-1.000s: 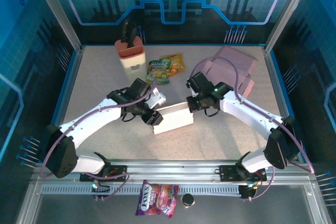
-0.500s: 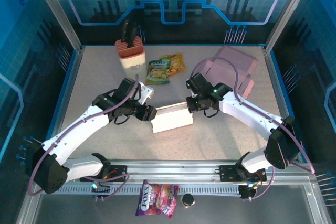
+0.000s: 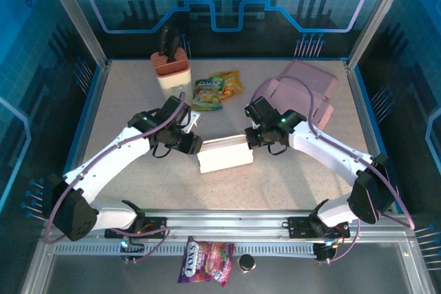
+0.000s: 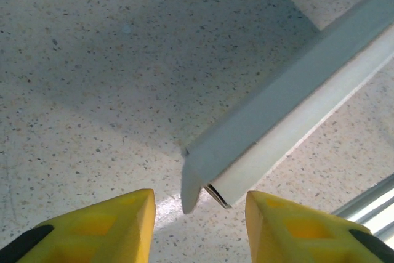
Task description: Fold the paper box
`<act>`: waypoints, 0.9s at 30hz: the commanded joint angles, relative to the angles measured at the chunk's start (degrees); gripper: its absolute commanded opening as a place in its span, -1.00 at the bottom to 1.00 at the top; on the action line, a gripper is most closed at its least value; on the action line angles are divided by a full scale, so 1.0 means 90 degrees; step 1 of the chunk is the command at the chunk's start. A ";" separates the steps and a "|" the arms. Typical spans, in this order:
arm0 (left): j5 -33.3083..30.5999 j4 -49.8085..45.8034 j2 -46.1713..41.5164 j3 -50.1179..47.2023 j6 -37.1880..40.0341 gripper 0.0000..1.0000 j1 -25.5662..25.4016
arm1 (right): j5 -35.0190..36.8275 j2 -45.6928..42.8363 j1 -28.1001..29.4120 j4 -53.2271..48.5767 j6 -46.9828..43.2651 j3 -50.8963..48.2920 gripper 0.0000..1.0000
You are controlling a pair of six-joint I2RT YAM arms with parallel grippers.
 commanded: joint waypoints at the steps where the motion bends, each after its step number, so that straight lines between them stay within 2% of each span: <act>1: -0.0256 -0.0066 0.0044 0.0108 0.0215 -0.16 0.0029 | -0.0032 -0.0067 0.0117 -0.0254 0.0100 -0.0162 -1.00; 8: -0.0066 0.0135 0.0249 0.0076 0.0170 -0.43 0.0032 | -0.0043 -0.0077 0.0117 -0.0266 0.0109 -0.0172 -1.00; 12: -0.0007 0.0183 0.0245 0.0067 0.0175 -0.51 0.0024 | -0.0042 -0.0083 0.0117 -0.0264 0.0121 -0.0172 -1.00; 16: 0.0051 0.0191 0.0297 0.0071 0.0169 -0.76 0.0029 | -0.0043 -0.0087 0.0117 -0.0275 0.0109 -0.0163 -1.00; 27: 0.0328 -0.0206 0.0561 0.0433 -0.0234 -0.97 0.0032 | -0.0029 -0.0085 0.0136 -0.0276 0.0170 -0.0182 -1.00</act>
